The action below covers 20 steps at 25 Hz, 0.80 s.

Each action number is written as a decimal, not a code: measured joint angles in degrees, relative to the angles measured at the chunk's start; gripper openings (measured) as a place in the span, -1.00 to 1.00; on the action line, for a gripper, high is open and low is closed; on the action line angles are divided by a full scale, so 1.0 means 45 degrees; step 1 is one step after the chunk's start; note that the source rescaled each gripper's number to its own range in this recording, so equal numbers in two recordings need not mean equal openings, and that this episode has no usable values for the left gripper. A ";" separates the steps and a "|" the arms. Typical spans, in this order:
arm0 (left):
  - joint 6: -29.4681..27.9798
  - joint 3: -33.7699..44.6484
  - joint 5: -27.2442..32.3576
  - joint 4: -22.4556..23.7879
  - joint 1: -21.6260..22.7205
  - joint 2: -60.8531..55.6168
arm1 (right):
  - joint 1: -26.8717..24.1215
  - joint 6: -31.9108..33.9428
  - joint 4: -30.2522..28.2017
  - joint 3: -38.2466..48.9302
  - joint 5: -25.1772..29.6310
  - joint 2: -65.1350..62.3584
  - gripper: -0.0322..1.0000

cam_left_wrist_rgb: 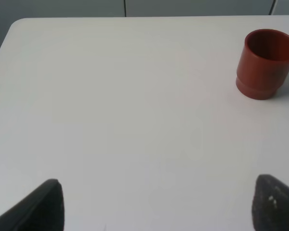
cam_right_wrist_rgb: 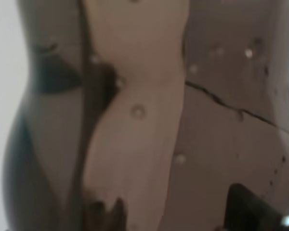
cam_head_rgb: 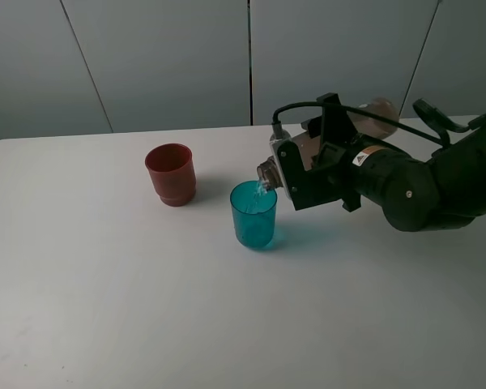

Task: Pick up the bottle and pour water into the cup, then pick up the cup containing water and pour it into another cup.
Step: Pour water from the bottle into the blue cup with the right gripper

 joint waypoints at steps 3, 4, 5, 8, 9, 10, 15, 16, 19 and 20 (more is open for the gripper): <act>0.0000 0.0000 0.0000 0.0000 0.0000 0.0000 | 0.0000 -0.0059 0.0000 0.0000 0.0000 0.0000 -0.89; 0.0000 0.0000 0.0000 0.0000 0.0000 0.0000 | 0.0000 -0.0059 0.0000 0.0000 0.0000 0.0000 -0.89; 0.0000 0.0000 0.0000 0.0000 0.0000 0.0000 | 0.0000 -0.0082 0.0000 0.0000 0.0000 0.0000 -0.89; 0.0000 0.0000 0.0000 0.0000 0.0000 0.0000 | 0.0000 -0.0082 0.0000 0.0000 0.0000 0.0000 -0.89; 0.0000 0.0000 0.0000 0.0000 0.0000 0.0000 | 0.0000 -0.0082 0.0000 -0.0023 0.0000 0.0000 -0.89; 0.0000 0.0000 0.0000 0.0000 0.0000 0.0000 | 0.0000 -0.0107 0.0000 -0.0020 0.0000 0.0000 -0.89; 0.0000 0.0000 0.0000 0.0000 0.0000 0.0000 | 0.0000 -0.0320 0.0201 -0.0592 -0.0091 0.0000 -0.89; 0.0000 0.0000 0.0000 0.0000 0.0000 0.0000 | 0.0000 -0.0428 0.0207 -0.0718 -0.0110 0.0000 -0.89; 0.0000 0.0000 0.0000 0.0000 0.0000 0.0000 | 0.0000 -0.0924 0.0232 -0.0892 -0.0142 0.0000 -0.89; 0.0000 0.0000 0.0000 0.0000 0.0000 0.0000 | 0.0000 -0.1128 0.0232 -0.0892 -0.0142 0.0000 -0.89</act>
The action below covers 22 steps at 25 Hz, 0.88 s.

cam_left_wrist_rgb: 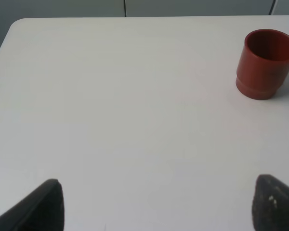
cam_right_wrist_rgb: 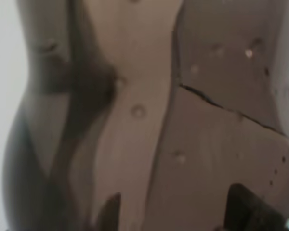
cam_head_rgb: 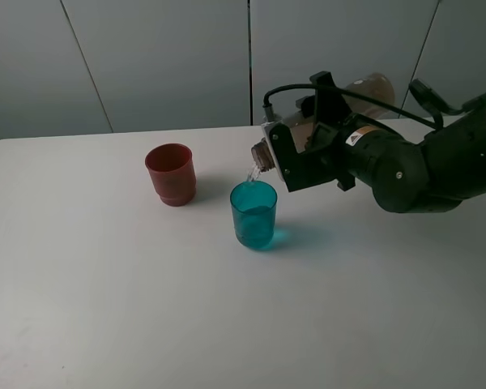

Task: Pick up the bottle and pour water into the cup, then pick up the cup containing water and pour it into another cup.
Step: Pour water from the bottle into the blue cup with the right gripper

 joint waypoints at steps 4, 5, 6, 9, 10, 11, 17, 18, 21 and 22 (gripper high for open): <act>0.0000 0.0000 0.0000 0.0000 0.0000 0.0000 | 0.0000 -0.0376 0.0262 0.0000 0.0000 0.0000 -0.89; 0.0000 0.0000 0.0000 0.0000 0.0000 0.0000 | 0.0000 -0.0376 0.0352 0.0000 -0.0010 0.0000 -0.89; 0.0000 0.0000 0.0000 0.0000 0.0000 0.0000 | 0.0000 -0.0376 0.0353 0.0000 -0.0010 0.0000 -0.89; 0.0000 0.0000 0.0000 0.0000 0.0000 0.0000 | 0.0000 -0.0376 0.0380 0.0000 -0.0010 0.0000 -0.89; 0.0000 0.0000 0.0000 0.0000 0.0000 0.0000 | 0.0000 -0.0376 0.0380 0.0000 -0.0030 0.0000 -0.89; 0.0000 0.0000 0.0000 0.0000 0.0000 0.0000 | 0.0000 -0.0376 0.0380 0.0000 -0.0030 0.0000 -0.89; 0.0000 0.0000 0.0000 0.0000 0.0000 0.0000 | 0.0000 -0.0400 0.0404 0.0000 -0.0030 0.0000 -0.89; 0.0000 0.0000 0.0000 0.0000 0.0000 0.0000 | 0.0000 -0.0400 0.0404 0.0000 -0.0030 0.0000 -0.89; 0.0000 0.0000 0.0000 0.0000 0.0000 0.0000 | 0.0000 -0.0400 0.0404 0.0000 -0.0030 0.0000 -0.89; 0.0000 0.0000 0.0000 0.0000 0.0000 0.0000 | 0.0000 -0.0400 0.0404 0.0000 -0.0030 0.0000 -0.89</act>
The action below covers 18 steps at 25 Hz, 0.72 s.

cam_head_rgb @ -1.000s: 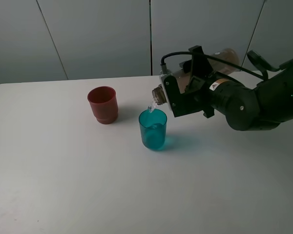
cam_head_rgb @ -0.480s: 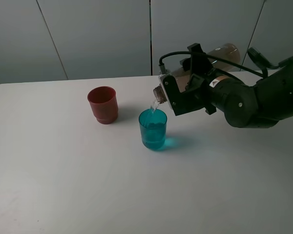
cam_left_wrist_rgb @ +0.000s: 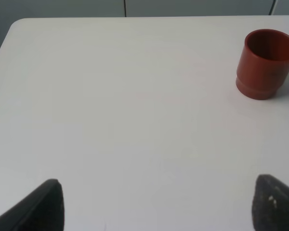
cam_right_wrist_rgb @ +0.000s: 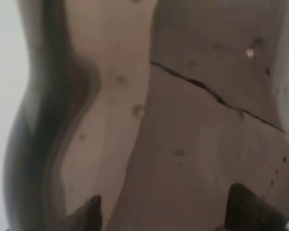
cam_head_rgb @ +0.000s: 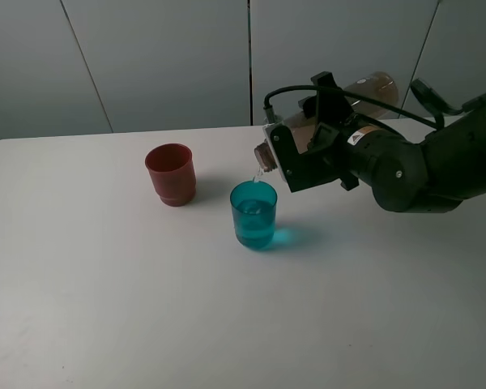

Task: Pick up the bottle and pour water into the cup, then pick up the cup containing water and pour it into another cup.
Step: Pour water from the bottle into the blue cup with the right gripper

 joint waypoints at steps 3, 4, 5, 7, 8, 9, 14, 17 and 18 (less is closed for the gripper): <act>0.0000 0.0000 0.0000 0.0000 0.0000 0.0000 | -0.0097 0.0000 0.0000 0.0000 0.0000 0.0000 -0.89; 0.0000 0.0000 0.0000 0.0000 0.0000 0.0000 | -0.0104 0.0000 -0.0022 0.0000 0.0000 0.0000 -0.89; 0.0000 0.0000 0.0000 0.0000 0.0000 0.0000 | -0.0126 0.0000 -0.0102 0.0000 0.0000 0.0000 -0.89; 0.0000 0.0000 0.0000 0.0000 0.0000 0.0000 | -0.0156 0.0000 -0.0264 0.0096 0.0000 -0.0030 -0.89; 0.0000 0.0000 0.0000 0.0000 0.0000 0.0000 | -0.0156 0.0000 -0.0380 0.0208 -0.0025 -0.0063 -0.89; 0.0000 0.0000 0.0000 0.0000 0.0000 0.0000 | -0.0156 0.0000 -0.0480 0.0304 0.0015 -0.0060 -0.89; 0.0000 0.0000 0.0000 0.0000 0.0000 0.0000 | -0.0163 0.0000 -0.0864 0.0412 0.0006 -0.0085 -0.89; 0.0000 0.0000 0.0000 0.0000 0.0000 0.0000 | -0.0163 0.0000 -0.1062 0.0412 0.0006 -0.0108 -0.89; 0.0000 0.0000 0.0000 0.0000 0.0000 0.0000 | -0.0163 0.0000 -0.1081 0.0412 0.0006 -0.0108 -0.89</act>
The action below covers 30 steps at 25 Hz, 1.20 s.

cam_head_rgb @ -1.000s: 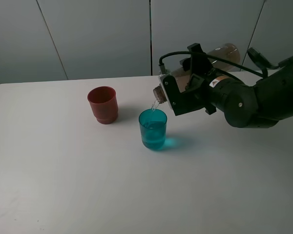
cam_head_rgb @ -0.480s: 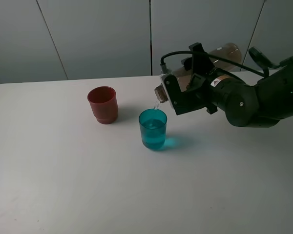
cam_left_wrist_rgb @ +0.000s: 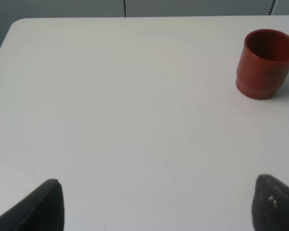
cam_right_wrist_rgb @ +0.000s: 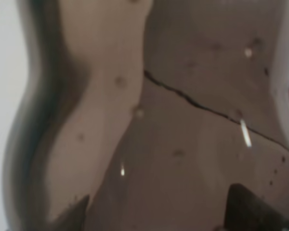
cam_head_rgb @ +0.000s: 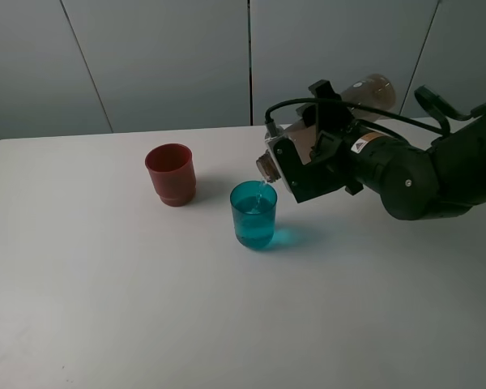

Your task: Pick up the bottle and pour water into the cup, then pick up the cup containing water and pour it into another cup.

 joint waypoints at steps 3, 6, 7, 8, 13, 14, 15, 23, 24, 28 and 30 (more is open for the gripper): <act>0.0000 0.0000 0.0000 0.0000 0.0000 0.0000 | 0.0000 0.0000 -0.0012 0.0000 0.0000 0.0000 -0.89; 0.0000 0.0000 0.0000 0.0000 0.0000 0.0000 | 0.0000 0.0000 -0.0012 0.0000 0.0000 0.0000 -0.89; 0.0000 0.0000 0.0000 0.0000 0.0000 0.0000 | 0.0000 0.0000 -0.0012 0.0000 0.0000 0.0000 -0.89; 0.0000 0.0000 0.0000 0.0000 0.0000 0.0000 | 0.0000 0.0000 -0.0012 0.0000 0.0000 0.0000 -0.89; 0.0000 0.0000 0.0000 0.0000 0.0000 0.0000 | 0.0000 0.0000 -0.0012 0.0000 0.0175 0.0000 -0.89; 0.0000 0.0000 0.0000 0.0000 0.0000 0.0000 | 0.0000 0.0000 -0.0012 0.0000 0.0175 0.0000 -0.89; 0.0000 0.0000 0.0000 0.0000 0.0000 0.0000 | 0.0000 0.0000 -0.0012 0.0000 0.0175 0.0000 -0.89; 0.0000 0.0000 0.0000 0.0000 0.0000 0.0000 | -0.0022 0.3174 -0.0006 -0.0307 0.1578 -0.0081 -0.89; 0.0000 0.0000 0.0000 0.0000 0.0000 0.0000 | -0.0048 0.4280 -0.0094 -0.0487 0.1869 -0.0177 -0.89; 0.0000 0.0000 0.0000 0.0000 0.0000 0.0000 | -0.0896 1.0264 -0.1821 -0.1439 0.3002 -0.0371 -0.89; 0.0000 0.0000 0.0000 0.0000 0.0000 0.0000 | -0.1548 1.3653 -0.3145 -0.1848 0.3083 -0.0376 -0.89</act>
